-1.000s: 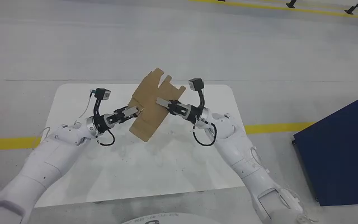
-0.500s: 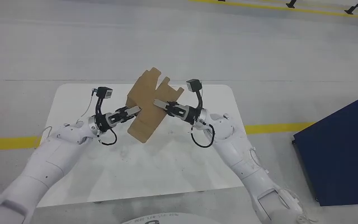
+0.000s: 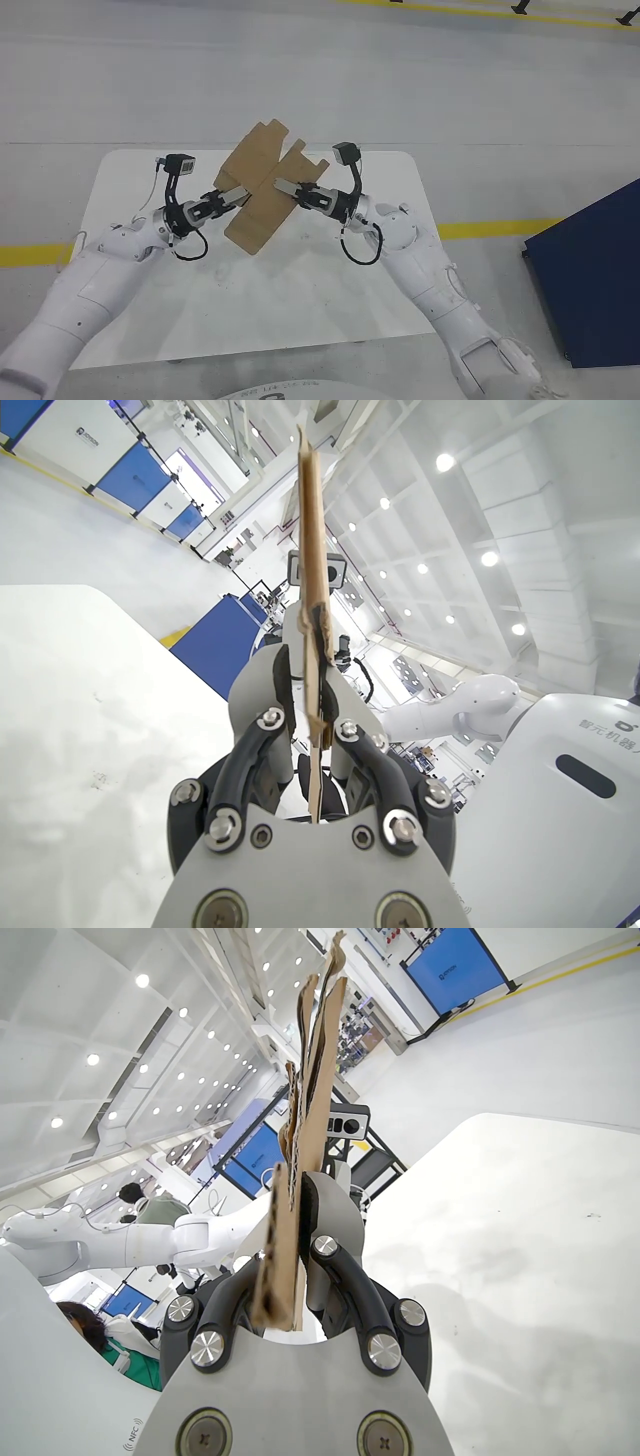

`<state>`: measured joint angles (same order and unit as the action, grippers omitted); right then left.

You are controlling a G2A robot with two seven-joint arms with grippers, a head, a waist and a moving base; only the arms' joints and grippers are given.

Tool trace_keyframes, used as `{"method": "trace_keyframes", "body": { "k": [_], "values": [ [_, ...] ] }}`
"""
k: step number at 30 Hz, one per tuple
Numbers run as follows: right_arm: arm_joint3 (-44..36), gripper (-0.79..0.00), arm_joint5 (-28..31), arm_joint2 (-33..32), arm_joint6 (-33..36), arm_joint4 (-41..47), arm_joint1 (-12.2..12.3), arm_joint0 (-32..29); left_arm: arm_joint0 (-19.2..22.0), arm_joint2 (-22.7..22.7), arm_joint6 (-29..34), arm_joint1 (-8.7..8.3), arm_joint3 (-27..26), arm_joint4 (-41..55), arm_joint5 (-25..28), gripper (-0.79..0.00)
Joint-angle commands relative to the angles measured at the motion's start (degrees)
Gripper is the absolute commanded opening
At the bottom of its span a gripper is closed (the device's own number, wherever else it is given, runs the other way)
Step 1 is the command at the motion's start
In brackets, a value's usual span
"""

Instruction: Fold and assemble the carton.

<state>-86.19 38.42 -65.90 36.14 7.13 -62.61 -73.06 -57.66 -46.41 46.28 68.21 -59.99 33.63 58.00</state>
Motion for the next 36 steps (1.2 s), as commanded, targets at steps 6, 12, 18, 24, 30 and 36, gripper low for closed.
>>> {"method": "trace_keyframes", "body": {
  "k": [6, 12, 18, 24, 30, 36],
  "values": [
    [-0.2, -0.785, -1.1, 0.7, -0.6, -1.4, -0.2, 0.3, -0.9, -1.5, 0.0, -0.01, -0.9, -0.8, 0.0, -0.548],
    [-0.8, -0.785, -1.7, 1.3, -1.0, -2.8, -0.4, 0.5, -1.0, -2.4, 0.0, 0.18, -0.8, -2.5, 0.0, -0.526],
    [-1.0, -0.785, -2.0, 1.4, -0.9, -3.3, -0.4, 0.5, -1.6, -4.8, 0.0, 0.63, -1.2, -5.0, 0.0, -0.489],
    [-0.9, -0.785, -2.5, 1.6, -1.1, -3.3, -0.5, 0.7, -3.5, -9.0, -0.2, 1.34, -3.0, -7.9, 0.0, -0.502],
    [-0.8, -0.785, -2.9, 1.9, -1.0, -3.5, -0.7, 0.9, -5.6, -12.8, -3.3, 2.35, -4.6, -14.9, 0.0, -0.539],
    [-0.8, -0.785, -3.6, 2.3, -1.2, -4.5, -0.8, 1.3, -6.5, -13.9, -8.7, 3.51, -4.7, -22.5, 0.0, -0.582]
  ]
}}
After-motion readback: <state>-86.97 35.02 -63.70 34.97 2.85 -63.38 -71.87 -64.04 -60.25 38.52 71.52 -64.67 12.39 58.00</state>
